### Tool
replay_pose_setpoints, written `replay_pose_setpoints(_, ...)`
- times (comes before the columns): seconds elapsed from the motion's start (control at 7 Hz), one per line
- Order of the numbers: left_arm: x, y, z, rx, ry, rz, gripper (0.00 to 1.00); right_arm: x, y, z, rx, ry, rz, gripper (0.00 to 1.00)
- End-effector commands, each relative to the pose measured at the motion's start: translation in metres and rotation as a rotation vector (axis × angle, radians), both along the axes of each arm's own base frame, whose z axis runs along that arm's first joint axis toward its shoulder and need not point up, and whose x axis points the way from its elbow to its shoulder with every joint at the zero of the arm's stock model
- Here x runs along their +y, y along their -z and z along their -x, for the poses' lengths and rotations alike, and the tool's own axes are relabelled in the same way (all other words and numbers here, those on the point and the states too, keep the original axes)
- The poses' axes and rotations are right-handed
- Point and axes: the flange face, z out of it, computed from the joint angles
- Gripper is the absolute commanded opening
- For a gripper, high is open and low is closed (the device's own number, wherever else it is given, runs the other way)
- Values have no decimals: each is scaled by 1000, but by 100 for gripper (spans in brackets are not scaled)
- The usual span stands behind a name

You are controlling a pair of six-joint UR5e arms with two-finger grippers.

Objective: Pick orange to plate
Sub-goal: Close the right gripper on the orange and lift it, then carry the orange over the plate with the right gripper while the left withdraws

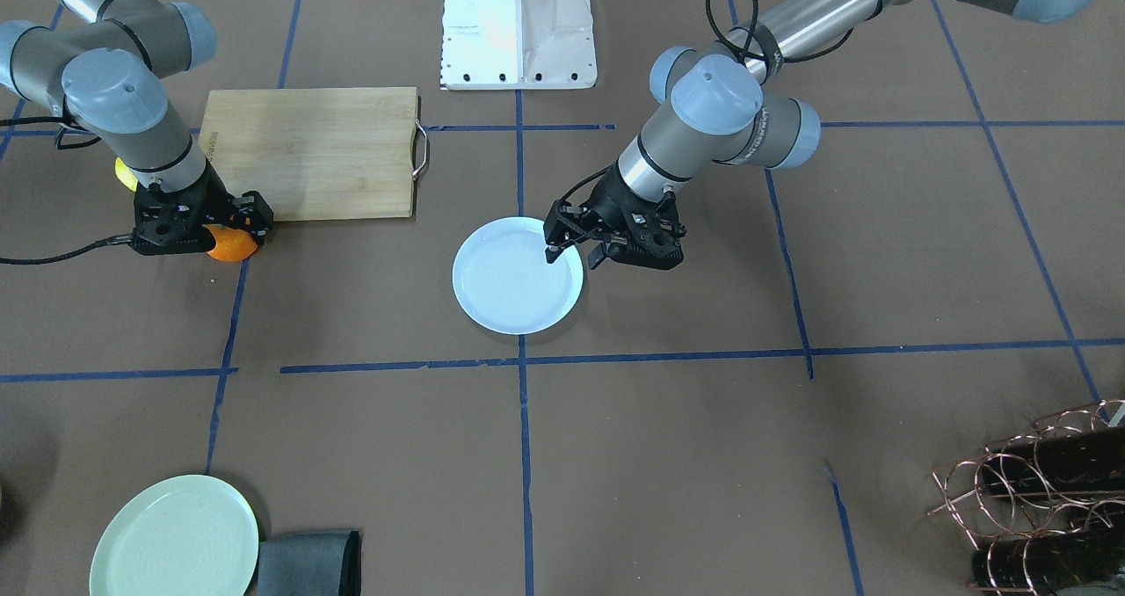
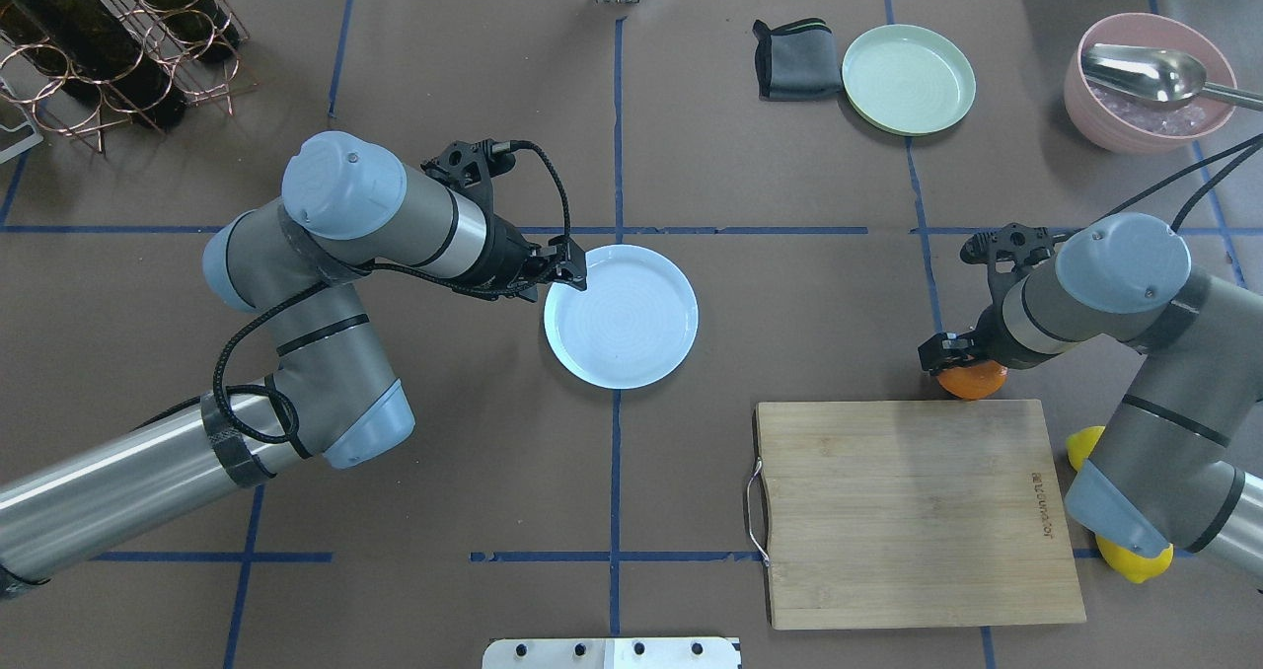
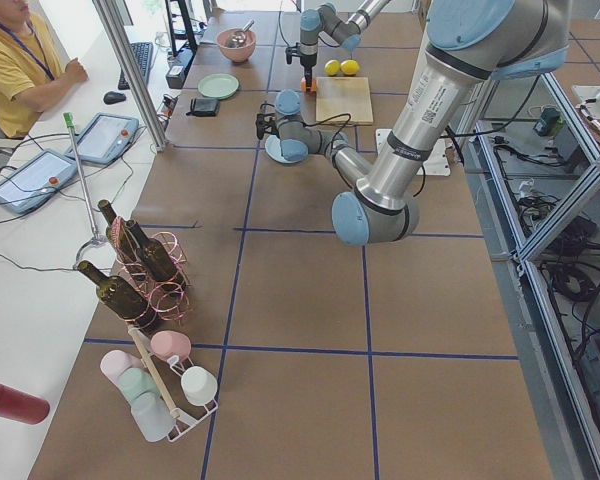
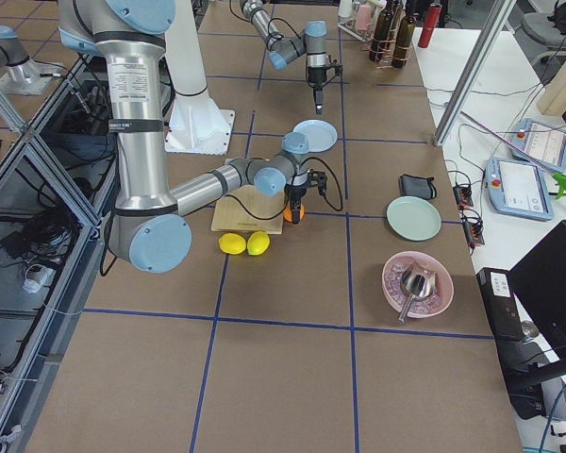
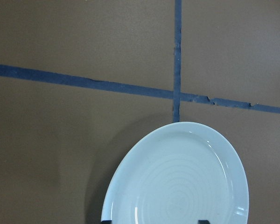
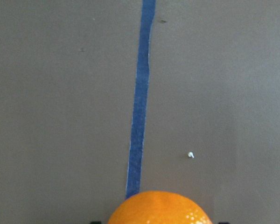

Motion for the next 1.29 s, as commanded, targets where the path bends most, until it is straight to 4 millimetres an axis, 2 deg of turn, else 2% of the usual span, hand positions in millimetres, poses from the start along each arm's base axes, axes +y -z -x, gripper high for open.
replay_pose_setpoints(0.0,-1,2,2,3,3,-2,69,0,1,1,-3,0,2,23)
replay_pose_setpoints(0.14,-3,14,14,24,16,-16,69,2,22,1,-41,-22,6,0)
replay_pose_setpoints(0.29,-2,18,39,45,32,-33,69,-3,73,8,-109,-46,-19,0)
replay_pose_setpoints(0.43,2,12,72,58,49,-51,69,-19,122,33,-180,-100,-7,0)
replay_pose_setpoints(0.57,8,1,106,58,67,-67,69,-45,188,78,-230,-161,43,0)
replay_pose_setpoints(0.71,7,-18,134,35,62,-106,69,-66,232,111,-262,-208,82,0)
replay_pose_setpoints(0.86,12,-41,155,2,57,-136,69,-77,257,147,-270,-225,115,0)
replay_pose_setpoints(1.0,14,-49,163,-5,60,-139,70,-77,276,181,-274,-221,121,0)
replay_pose_setpoints(1.14,15,-50,162,-7,60,-138,72,-66,288,212,-273,-258,111,0)
